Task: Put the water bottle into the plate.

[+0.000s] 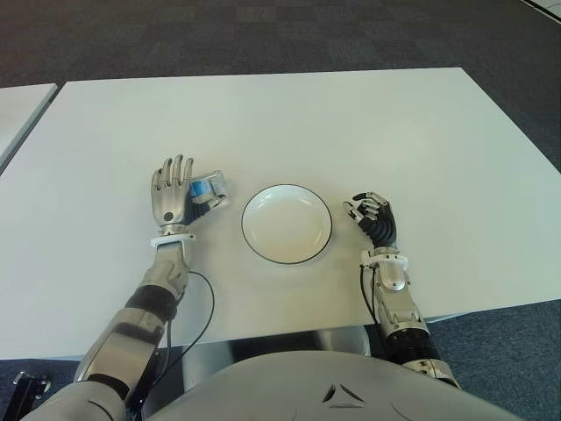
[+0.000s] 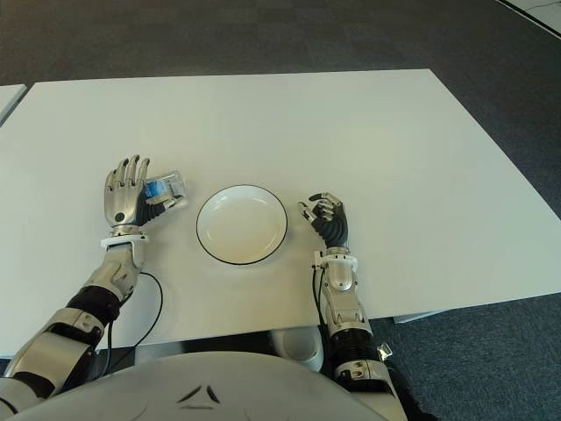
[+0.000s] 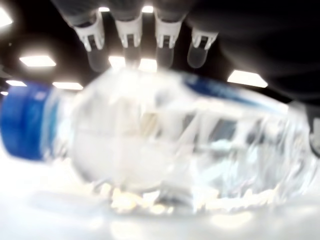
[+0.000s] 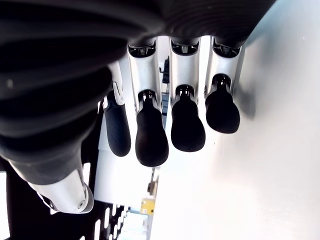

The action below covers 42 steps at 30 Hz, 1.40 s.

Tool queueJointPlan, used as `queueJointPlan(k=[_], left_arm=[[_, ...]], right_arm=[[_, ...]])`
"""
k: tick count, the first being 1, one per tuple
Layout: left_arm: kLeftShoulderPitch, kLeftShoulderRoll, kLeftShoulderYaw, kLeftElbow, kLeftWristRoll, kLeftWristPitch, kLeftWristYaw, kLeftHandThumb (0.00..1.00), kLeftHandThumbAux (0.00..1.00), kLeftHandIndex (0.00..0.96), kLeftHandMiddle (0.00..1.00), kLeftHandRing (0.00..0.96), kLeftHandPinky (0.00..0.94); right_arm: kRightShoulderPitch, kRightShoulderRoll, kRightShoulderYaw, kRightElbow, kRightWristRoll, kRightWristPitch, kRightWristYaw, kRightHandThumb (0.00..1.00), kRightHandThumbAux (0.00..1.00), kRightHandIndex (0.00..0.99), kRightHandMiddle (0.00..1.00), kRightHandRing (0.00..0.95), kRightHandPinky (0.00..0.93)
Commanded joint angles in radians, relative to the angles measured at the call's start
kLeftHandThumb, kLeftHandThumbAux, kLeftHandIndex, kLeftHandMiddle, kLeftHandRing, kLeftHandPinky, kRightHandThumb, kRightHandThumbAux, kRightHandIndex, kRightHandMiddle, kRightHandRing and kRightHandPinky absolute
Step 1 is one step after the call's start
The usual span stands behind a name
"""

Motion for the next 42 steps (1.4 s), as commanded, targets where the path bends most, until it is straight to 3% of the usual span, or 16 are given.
queueJointPlan(k=[1,8,20,36,42], left_arm=[[-0.039,0.005,-0.036,0.054,-0.016,0.043,-0.080,0.618,0.186,0.000,0.000,0.000,0.000],[-0.070,0.013,-0.077,0.092,-0.022,0.093,-0.160,0.658,0.145,0.000,0.000,0.000,0.000],[-0.113,0.031,-0.154,0.167,-0.041,0.111,-0.317,0.650,0.112,0.000,0.000,0.000,0.000],[-0.130,0.052,-0.218,0.238,-0.093,0.015,-0.449,0.621,0.143,0.000,0.000,0.000,0.000],[-0.152,0.050,-0.237,0.275,-0.097,0.010,-0.484,0.602,0.156,0.000,0.000,0.000,0.000]], right_arm=[[0.025,0.007,0.003,0.024,0.001,0.044,0.002,0.701,0.730,0.436,0.748,0.732,0.710],[0.028,0.006,0.004,0.020,0.003,0.037,0.007,0.701,0.730,0.436,0.750,0.735,0.719],[0.039,0.002,0.004,0.006,-0.005,0.035,0.003,0.701,0.730,0.436,0.745,0.729,0.711],[0.049,0.001,0.003,-0.008,-0.002,0.044,0.007,0.701,0.731,0.435,0.737,0.725,0.707],[0.052,0.005,0.002,-0.015,0.003,0.051,0.009,0.701,0.731,0.435,0.737,0.725,0.708]])
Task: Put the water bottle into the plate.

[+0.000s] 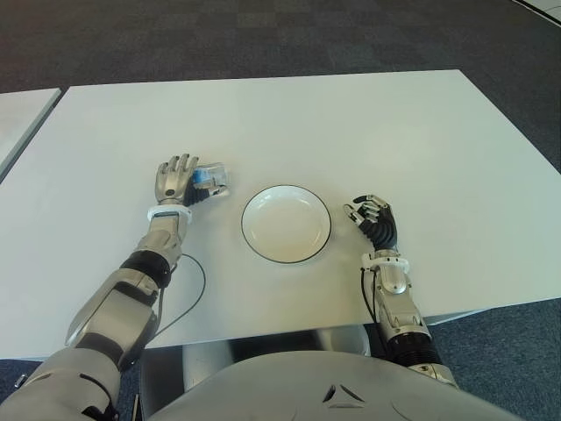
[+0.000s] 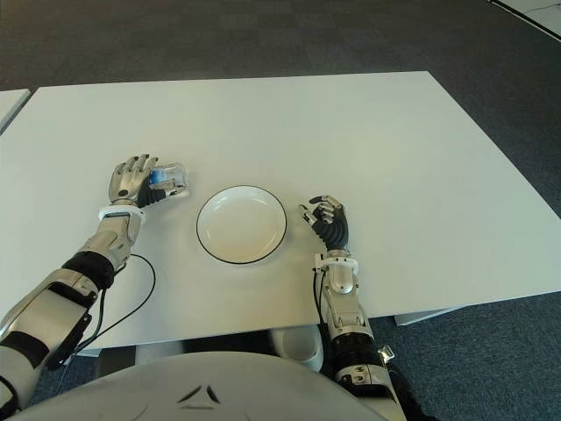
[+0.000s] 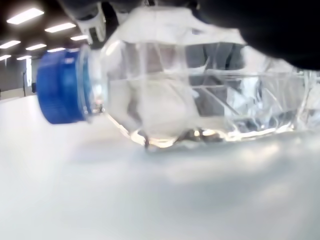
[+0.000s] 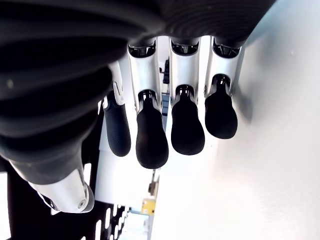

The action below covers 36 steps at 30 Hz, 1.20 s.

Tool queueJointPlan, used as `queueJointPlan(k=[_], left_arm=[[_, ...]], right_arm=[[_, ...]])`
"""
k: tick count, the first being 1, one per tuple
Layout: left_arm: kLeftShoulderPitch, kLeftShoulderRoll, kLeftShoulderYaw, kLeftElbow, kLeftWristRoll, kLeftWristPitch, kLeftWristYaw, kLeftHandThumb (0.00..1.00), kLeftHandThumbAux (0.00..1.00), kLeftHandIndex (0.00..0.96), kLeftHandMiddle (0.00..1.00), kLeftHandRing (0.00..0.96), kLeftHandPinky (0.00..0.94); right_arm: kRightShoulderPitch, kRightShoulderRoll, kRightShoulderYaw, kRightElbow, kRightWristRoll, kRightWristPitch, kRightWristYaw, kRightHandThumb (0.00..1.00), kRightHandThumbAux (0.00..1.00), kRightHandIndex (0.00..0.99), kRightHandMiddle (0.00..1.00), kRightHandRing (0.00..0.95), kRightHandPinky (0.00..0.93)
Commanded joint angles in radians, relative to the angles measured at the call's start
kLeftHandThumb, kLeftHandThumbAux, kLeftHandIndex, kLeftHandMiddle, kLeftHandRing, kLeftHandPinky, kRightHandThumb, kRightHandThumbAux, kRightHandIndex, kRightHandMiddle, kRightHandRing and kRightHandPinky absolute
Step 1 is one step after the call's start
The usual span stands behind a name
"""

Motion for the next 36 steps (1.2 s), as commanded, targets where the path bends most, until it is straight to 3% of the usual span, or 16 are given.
queueJointPlan(k=[1,18,22,23,29,35,36], left_arm=[[0.057,-0.032,-0.053,0.091,-0.007,-0.002,-0.118,0.599,0.159,0.000,0.000,0.000,0.000],[0.027,-0.061,-0.106,0.156,-0.012,0.043,-0.116,0.602,0.231,0.000,0.000,0.000,0.000],[0.031,-0.069,-0.086,0.163,-0.037,0.029,-0.070,0.631,0.309,0.003,0.015,0.015,0.084],[0.031,-0.071,-0.084,0.167,-0.040,0.026,-0.056,0.651,0.330,0.051,0.081,0.094,0.170],[0.034,-0.073,-0.078,0.182,-0.051,0.004,0.035,0.720,0.388,0.275,0.376,0.416,0.487],[0.041,-0.082,-0.051,0.182,-0.085,-0.015,0.098,0.766,0.425,0.398,0.509,0.544,0.583],[0.043,-0.085,-0.039,0.180,-0.096,-0.018,0.110,0.760,0.476,0.405,0.522,0.556,0.591]], right_arm=[[0.028,0.007,0.002,0.012,0.008,0.037,0.009,0.701,0.731,0.435,0.737,0.726,0.709],[0.034,0.006,-0.001,0.009,0.005,0.030,0.006,0.701,0.730,0.436,0.746,0.729,0.708],[0.036,0.003,-0.001,0.005,-0.001,0.037,0.002,0.701,0.731,0.436,0.744,0.728,0.705],[0.037,0.003,-0.001,0.004,-0.002,0.039,0.001,0.701,0.731,0.436,0.743,0.728,0.707],[0.037,0.003,-0.001,0.003,-0.003,0.042,-0.001,0.701,0.731,0.436,0.742,0.728,0.709],[0.038,0.003,-0.002,0.001,0.005,0.044,0.004,0.701,0.731,0.435,0.741,0.729,0.707],[0.039,0.003,-0.003,0.001,0.006,0.044,0.006,0.701,0.731,0.435,0.741,0.728,0.707]])
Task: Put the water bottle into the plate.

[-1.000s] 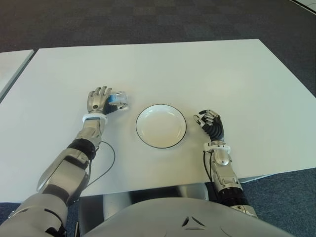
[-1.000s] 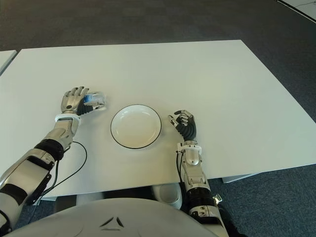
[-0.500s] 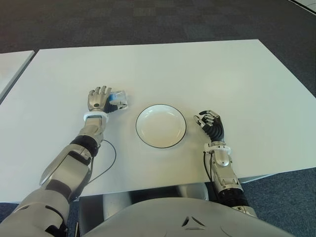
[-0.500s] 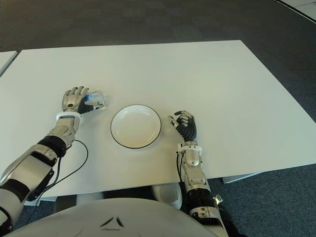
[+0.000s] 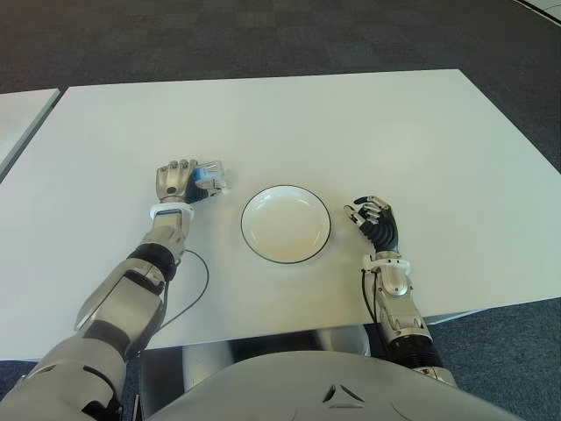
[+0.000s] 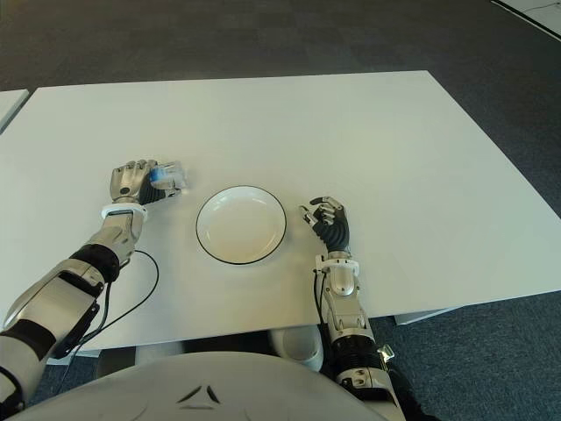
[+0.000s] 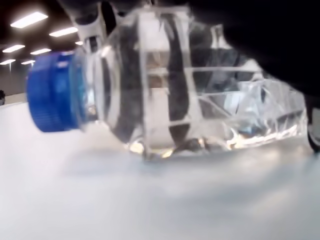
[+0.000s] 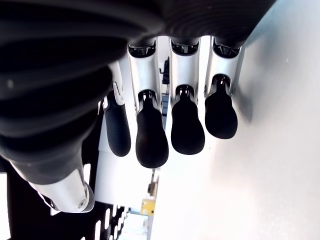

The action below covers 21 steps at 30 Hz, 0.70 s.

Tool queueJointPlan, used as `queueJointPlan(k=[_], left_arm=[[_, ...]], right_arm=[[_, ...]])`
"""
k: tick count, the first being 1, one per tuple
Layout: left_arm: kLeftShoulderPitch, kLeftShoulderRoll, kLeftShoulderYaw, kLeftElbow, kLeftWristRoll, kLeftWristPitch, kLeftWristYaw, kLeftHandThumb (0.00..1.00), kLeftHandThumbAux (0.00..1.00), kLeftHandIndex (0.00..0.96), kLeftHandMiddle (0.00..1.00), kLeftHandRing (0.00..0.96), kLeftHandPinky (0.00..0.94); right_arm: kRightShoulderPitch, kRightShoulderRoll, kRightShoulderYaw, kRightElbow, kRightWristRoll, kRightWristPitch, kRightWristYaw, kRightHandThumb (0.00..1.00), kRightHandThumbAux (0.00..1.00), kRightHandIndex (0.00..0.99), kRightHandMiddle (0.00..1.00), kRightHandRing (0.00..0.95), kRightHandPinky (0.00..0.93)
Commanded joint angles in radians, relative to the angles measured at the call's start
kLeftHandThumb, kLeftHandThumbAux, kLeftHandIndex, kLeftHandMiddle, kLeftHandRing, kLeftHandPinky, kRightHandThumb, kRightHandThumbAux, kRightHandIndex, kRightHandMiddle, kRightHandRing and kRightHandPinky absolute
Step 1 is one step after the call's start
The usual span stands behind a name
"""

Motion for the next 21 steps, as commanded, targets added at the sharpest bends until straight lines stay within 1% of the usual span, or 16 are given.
queueJointPlan(k=[1,2,4,5,9,17,21], left_arm=[[0.100,-0.046,0.008,0.053,-0.039,-0.017,-0.009,0.752,0.550,0.416,0.550,0.580,0.607],[0.101,-0.047,0.012,0.053,-0.045,-0.019,-0.004,0.746,0.598,0.422,0.567,0.595,0.618],[0.101,-0.050,0.019,0.054,-0.056,-0.021,0.005,0.741,0.639,0.428,0.582,0.608,0.627],[0.102,-0.051,0.024,0.054,-0.062,-0.023,0.010,0.782,0.644,0.428,0.571,0.624,0.635],[0.101,-0.058,0.042,0.057,-0.082,-0.021,0.015,0.841,0.650,0.428,0.563,0.662,0.654],[0.103,-0.064,0.060,0.053,-0.098,-0.019,0.021,0.855,0.655,0.426,0.578,0.708,0.696],[0.104,-0.066,0.069,0.052,-0.102,-0.017,0.018,0.856,0.656,0.424,0.583,0.718,0.697]], right_arm=[[0.023,0.002,-0.001,0.019,0.007,0.036,0.008,0.701,0.731,0.435,0.740,0.727,0.706],[0.023,0.002,-0.001,0.019,0.008,0.036,0.009,0.700,0.731,0.435,0.740,0.727,0.706],[0.024,0.002,-0.001,0.018,0.007,0.038,0.008,0.700,0.731,0.435,0.740,0.726,0.706],[0.024,0.001,-0.001,0.018,0.006,0.039,0.008,0.700,0.731,0.435,0.739,0.724,0.702],[0.024,0.000,0.000,0.016,0.000,0.043,0.005,0.700,0.732,0.435,0.738,0.723,0.702],[0.023,0.000,-0.001,0.015,0.002,0.047,0.004,0.701,0.731,0.436,0.738,0.723,0.700],[0.023,0.001,-0.002,0.016,0.005,0.046,0.006,0.701,0.731,0.436,0.737,0.722,0.699]])
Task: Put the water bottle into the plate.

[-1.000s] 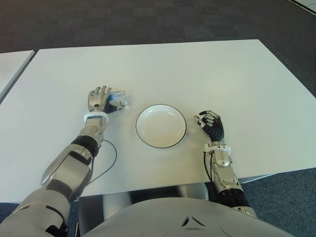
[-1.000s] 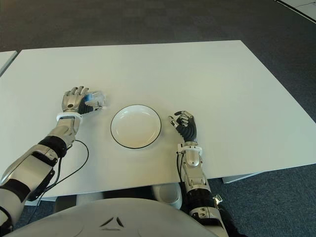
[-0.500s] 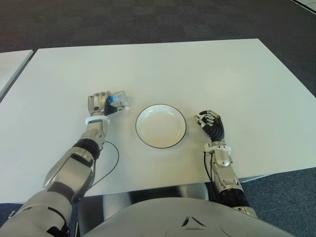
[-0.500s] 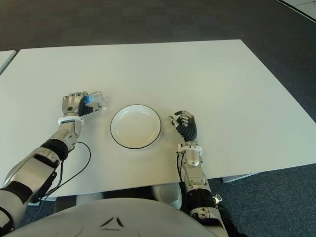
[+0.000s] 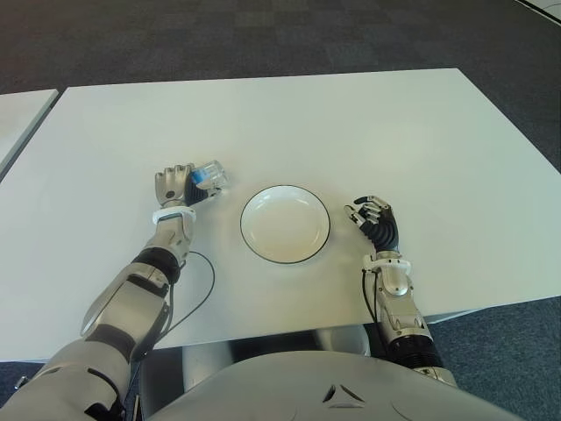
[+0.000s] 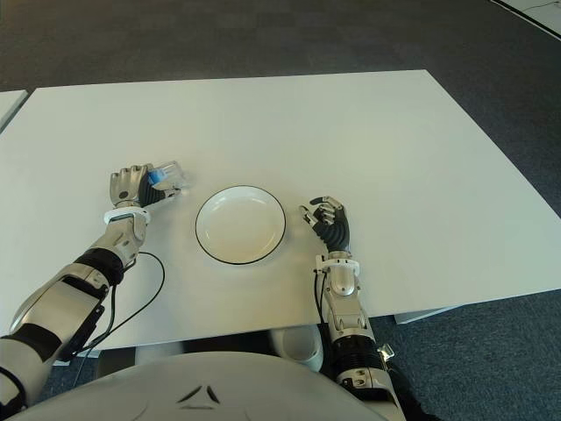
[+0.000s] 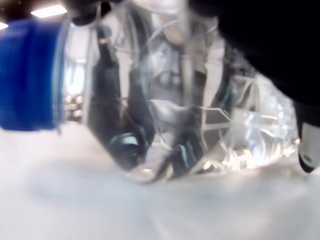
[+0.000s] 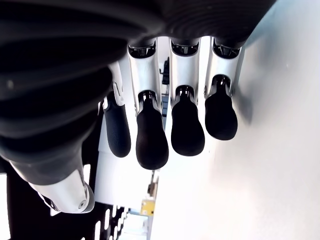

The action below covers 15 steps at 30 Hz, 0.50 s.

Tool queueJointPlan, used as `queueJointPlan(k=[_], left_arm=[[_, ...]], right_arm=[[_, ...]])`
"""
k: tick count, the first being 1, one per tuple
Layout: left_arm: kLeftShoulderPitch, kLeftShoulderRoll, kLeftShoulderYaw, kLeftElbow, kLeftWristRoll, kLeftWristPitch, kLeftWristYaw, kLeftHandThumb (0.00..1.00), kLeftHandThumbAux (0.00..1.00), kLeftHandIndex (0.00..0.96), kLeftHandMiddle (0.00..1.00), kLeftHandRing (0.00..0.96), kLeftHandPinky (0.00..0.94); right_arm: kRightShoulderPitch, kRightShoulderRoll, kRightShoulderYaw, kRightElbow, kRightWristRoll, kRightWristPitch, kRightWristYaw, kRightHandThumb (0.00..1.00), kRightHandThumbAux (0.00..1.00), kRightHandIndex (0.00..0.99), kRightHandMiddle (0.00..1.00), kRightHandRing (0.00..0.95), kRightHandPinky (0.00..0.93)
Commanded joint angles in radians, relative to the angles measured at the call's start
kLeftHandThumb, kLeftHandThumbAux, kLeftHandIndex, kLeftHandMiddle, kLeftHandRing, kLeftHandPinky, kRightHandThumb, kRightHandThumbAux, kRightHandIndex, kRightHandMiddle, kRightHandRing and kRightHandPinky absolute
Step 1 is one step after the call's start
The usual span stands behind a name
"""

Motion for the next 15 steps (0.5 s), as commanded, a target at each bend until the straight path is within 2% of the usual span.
queueJointPlan(k=[1,11,15], left_arm=[[0.086,-0.036,-0.001,0.048,-0.026,0.006,-0.044,0.855,0.657,0.424,0.584,0.720,0.697],[0.089,-0.036,0.011,0.044,-0.029,0.006,-0.055,0.855,0.658,0.423,0.587,0.728,0.693],[0.092,-0.036,0.015,0.041,-0.035,0.007,-0.060,0.855,0.658,0.422,0.590,0.738,0.718]], right_arm=[[0.022,0.003,-0.002,0.020,0.006,0.042,0.005,0.701,0.731,0.436,0.737,0.722,0.700],[0.023,0.004,-0.004,0.021,0.013,0.036,0.010,0.700,0.730,0.436,0.739,0.723,0.707],[0.023,0.005,-0.004,0.023,0.013,0.032,0.010,0.701,0.730,0.436,0.739,0.723,0.699]])
